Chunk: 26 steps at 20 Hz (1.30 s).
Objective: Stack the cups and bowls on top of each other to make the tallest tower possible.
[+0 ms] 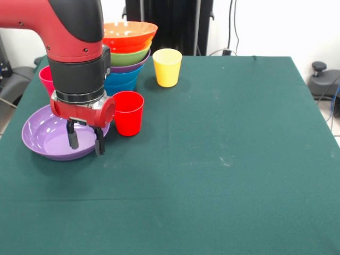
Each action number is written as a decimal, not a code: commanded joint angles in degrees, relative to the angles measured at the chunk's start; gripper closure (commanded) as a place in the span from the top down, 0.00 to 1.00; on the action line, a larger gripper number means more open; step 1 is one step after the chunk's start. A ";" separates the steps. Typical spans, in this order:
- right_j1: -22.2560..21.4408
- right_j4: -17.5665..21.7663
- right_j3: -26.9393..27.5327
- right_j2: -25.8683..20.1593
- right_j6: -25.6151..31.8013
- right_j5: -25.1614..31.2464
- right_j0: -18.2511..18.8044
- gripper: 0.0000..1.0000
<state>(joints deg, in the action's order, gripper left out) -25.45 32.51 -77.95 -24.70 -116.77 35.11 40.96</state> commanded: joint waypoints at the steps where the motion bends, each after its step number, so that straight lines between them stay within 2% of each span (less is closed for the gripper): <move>1: 5.16 5.37 -2.28 1.15 7.92 -1.47 -0.69 1.00; 10: 8.40 5.84 -0.31 0.56 8.52 -0.19 -0.36 1.00; 15: 10.67 6.01 -0.89 1.53 5.37 -3.29 -0.20 1.00; 19: 10.63 6.40 -1.14 1.47 6.19 -3.27 -0.13 1.00; 20: 10.58 6.57 -1.07 1.47 6.35 -3.38 -0.21 0.00; 26: 10.64 7.11 -0.68 1.35 6.61 -3.94 -0.47 0.00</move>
<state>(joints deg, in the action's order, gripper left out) -18.66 34.08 -77.89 -24.53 -116.77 34.93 41.66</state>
